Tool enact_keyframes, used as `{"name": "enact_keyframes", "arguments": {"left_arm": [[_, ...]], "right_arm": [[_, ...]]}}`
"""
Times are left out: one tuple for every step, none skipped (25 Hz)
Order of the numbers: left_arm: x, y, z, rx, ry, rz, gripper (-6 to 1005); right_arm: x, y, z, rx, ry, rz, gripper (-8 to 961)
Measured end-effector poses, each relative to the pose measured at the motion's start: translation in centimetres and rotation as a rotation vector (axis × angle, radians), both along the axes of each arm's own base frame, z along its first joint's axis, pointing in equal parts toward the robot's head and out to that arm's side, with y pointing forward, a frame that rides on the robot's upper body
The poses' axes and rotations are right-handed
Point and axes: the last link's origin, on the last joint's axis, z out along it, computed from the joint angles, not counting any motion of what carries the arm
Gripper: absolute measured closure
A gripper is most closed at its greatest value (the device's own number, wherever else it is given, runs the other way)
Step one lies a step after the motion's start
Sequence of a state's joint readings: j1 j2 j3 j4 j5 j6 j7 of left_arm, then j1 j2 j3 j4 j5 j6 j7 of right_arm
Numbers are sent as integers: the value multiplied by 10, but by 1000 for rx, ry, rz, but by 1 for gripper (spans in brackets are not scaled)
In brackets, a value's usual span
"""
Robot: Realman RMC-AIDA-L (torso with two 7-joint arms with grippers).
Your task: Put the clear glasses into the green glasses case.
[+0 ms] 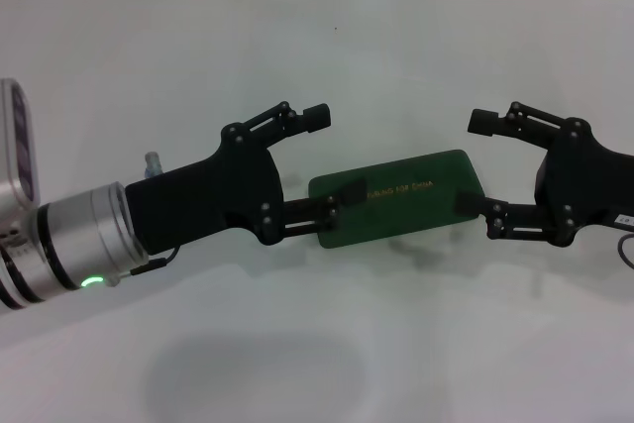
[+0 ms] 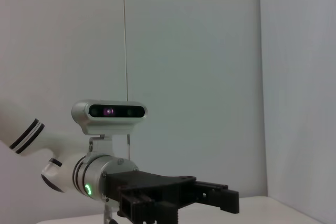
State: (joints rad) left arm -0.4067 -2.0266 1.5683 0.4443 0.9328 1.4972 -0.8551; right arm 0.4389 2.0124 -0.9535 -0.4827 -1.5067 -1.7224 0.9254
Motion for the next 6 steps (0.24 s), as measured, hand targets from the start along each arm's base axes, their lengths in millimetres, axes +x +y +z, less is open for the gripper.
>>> {"name": "enact_keyframes", "arguments": {"left_arm": [[0,0,0,0,0,0,107],[0,0,0,1,0,1,107],[0,0,0,1,0,1,107],[-1,0,0,1,0,2,107],[-1,-1,0,2,-1,6,107],[-2,-1,0,2,-1,7,107]], "right_arm": [[0,0,0,1,1,-1,79],[0,0,0,3,2,-2,79],[0,0,0,3,3,-3,79],[1,0,0,5,3,-5,79],[1,0,0,7,2,-7,79],[1,1,0,11,-2,-10,79]]}}
